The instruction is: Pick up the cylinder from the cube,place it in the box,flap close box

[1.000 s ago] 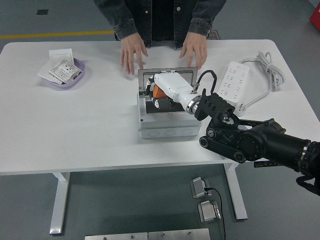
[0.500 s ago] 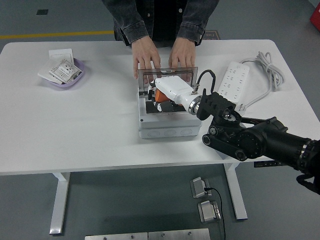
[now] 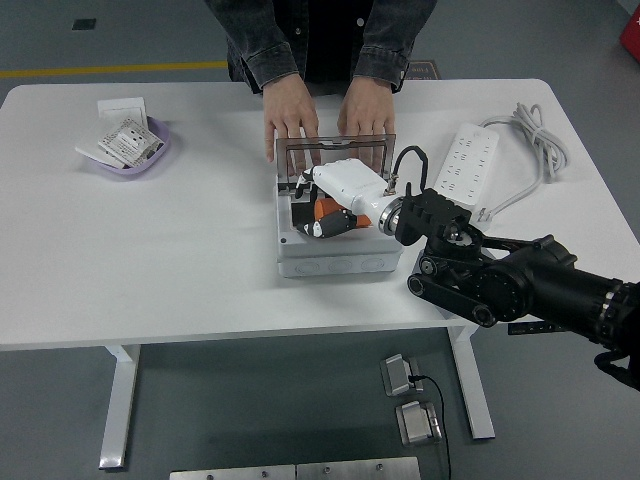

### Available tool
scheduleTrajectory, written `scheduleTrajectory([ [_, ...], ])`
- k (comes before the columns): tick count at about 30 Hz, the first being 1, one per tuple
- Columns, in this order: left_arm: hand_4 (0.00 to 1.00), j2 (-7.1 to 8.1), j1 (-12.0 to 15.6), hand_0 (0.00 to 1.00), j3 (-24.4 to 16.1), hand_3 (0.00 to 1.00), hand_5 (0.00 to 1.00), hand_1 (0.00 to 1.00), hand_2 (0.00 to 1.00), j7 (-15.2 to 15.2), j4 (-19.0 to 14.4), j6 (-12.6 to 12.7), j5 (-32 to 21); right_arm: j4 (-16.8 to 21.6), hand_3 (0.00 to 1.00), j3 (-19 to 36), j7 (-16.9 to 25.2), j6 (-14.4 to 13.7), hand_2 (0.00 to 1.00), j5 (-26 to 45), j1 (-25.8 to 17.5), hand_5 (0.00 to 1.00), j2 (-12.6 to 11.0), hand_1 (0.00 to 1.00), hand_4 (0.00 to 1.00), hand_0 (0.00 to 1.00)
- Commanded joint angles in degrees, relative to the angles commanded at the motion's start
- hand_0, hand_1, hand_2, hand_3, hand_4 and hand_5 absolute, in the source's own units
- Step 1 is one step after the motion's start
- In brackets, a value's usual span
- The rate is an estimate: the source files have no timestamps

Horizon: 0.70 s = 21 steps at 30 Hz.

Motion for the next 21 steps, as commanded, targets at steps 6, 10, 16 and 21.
scheduleTrajectory([
  [6,0.663,-0.24,0.0,0.611,0.4,0.605,0.213,0.65,0.602,0.0,-0.1,0.0,-0.1,2.8,0.663,3.4,-0.7,0.4,0.62,-1.0,-1.0,0.598,-1.6,0.634,0.968,0.708],
  [10,0.662,-0.41,0.0,0.61,0.7,0.604,0.213,0.65,0.602,0.1,-0.1,0.0,-0.1,6.1,0.685,7.1,-1.0,0.8,0.629,-2.1,-1.7,0.628,-3.1,0.642,0.99,0.721],
  [16,0.661,-0.65,-0.1,0.61,1.1,0.603,0.214,0.649,0.602,0.1,-0.1,-0.1,-0.3,12.6,0.678,12.0,-3.0,3.0,0.627,-2.9,-3.0,0.644,-6.4,0.639,0.998,0.726],
  [21,0.66,-0.83,0.1,0.61,2.2,0.603,0.215,0.648,0.602,0.2,-0.1,-0.1,-1.0,18.8,0.673,14.9,-5.4,6.3,0.621,-1.8,-4.2,0.647,-9.5,0.632,0.998,0.727],
])
